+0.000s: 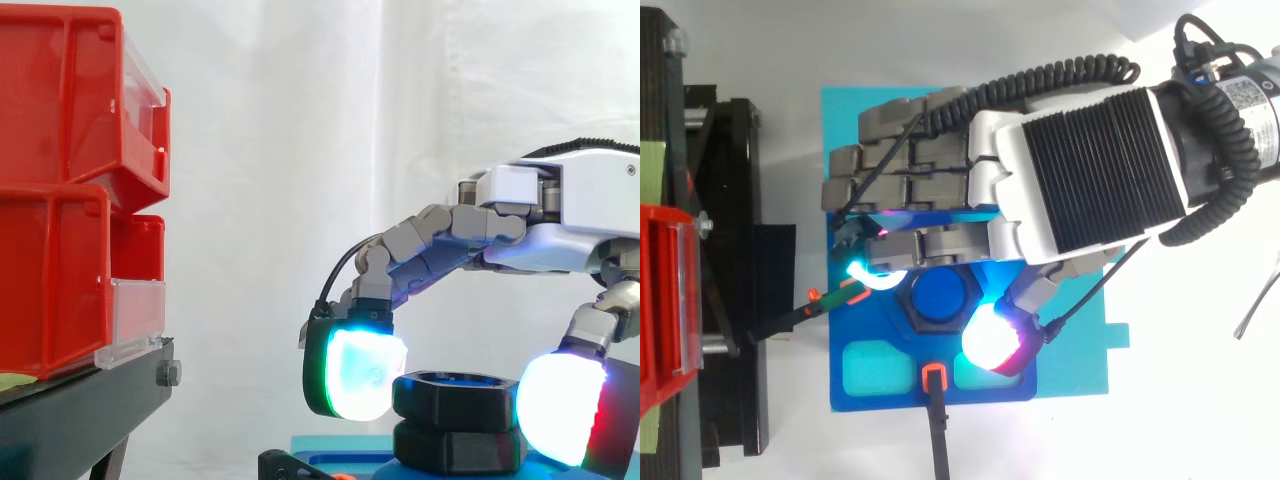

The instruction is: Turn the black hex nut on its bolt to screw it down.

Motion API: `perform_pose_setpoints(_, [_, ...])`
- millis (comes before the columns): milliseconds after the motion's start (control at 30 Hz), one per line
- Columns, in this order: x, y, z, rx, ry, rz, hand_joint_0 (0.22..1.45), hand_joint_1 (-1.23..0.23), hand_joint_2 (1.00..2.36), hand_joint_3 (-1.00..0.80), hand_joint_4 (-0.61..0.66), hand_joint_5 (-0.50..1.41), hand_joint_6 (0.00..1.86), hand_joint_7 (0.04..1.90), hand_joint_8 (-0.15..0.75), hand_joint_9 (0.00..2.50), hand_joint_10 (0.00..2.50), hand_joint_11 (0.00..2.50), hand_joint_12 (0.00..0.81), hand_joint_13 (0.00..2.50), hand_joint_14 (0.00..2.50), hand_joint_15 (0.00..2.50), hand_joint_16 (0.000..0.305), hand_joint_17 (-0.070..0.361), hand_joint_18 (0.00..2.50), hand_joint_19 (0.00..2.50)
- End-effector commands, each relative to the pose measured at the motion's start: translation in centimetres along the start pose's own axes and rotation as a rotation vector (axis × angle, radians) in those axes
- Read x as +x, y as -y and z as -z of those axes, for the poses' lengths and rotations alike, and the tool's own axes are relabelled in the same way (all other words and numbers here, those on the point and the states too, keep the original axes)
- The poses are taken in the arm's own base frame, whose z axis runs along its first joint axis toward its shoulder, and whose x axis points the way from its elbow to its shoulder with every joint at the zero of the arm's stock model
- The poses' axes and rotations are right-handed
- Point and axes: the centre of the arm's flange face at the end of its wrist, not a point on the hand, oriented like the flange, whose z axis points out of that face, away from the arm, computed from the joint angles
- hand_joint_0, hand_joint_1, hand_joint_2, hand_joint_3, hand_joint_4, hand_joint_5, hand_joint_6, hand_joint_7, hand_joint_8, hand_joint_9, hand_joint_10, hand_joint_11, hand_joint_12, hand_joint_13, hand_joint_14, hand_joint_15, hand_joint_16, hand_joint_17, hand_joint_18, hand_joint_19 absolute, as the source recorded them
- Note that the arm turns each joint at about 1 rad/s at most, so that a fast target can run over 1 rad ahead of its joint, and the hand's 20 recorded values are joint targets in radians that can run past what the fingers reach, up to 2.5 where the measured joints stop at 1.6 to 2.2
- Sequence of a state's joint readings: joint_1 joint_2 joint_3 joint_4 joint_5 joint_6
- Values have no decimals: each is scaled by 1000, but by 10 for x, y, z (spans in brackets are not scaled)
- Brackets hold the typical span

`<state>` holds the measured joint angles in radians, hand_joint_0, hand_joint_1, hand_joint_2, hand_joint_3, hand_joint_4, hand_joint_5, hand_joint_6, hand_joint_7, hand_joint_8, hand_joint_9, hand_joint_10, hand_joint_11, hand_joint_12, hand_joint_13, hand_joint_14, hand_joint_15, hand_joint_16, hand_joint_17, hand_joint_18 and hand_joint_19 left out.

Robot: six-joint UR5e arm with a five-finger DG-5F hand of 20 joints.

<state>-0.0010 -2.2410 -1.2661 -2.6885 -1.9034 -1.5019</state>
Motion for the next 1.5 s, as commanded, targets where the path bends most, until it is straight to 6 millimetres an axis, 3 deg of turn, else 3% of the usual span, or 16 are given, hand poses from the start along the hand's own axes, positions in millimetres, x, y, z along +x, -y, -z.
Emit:
perform_pose_setpoints(0, [0, -2, -1, -3, 1, 2, 338, -571, 1000, -500, 408, -146, 681, 864, 358, 538, 4, 226, 442, 631, 4, 125, 68, 152, 685, 215])
perform_pose_setpoints(200, [-24, -7, -18, -18, 51, 18, 315, -274, 1000, -500, 413, -121, 591, 1011, 376, 538, 3, 220, 461, 612, 3, 132, 72, 161, 653, 247])
perform_pose_setpoints(267, [-25, -9, -20, -18, 49, 16, 326, -153, 1000, -500, 413, -113, 558, 1059, 373, 533, 4, 211, 461, 594, 3, 130, 71, 160, 625, 264])
perform_pose_setpoints(433, [-23, -14, -21, -22, 34, 12, 381, -37, 1000, -500, 366, -96, 500, 1176, 348, 524, 4, 191, 433, 567, 3, 136, 65, 147, 566, 278])
perform_pose_setpoints(733, [-19, -24, -25, -12, 31, 7, 413, -188, 1000, -500, 354, -88, 501, 1182, 335, 536, 4, 205, 417, 573, 3, 124, 61, 136, 550, 257])
perform_pose_setpoints(1200, [-16, -30, -27, -6, 29, 5, 428, -194, 1000, -500, 347, -89, 501, 1190, 326, 531, 4, 194, 405, 569, 3, 127, 58, 131, 542, 260])
perform_pose_setpoints(1367, [9, -35, -17, -4, 23, 1, 433, -163, 1000, -500, 343, -89, 501, 1185, 325, 531, 4, 194, 402, 565, 4, 134, 58, 131, 538, 267])
perform_pose_setpoints(1467, [7, -35, -21, 3, 57, 8, 434, -160, 1000, -500, 342, -89, 501, 1184, 326, 533, 4, 202, 402, 565, 5, 131, 58, 131, 539, 263])
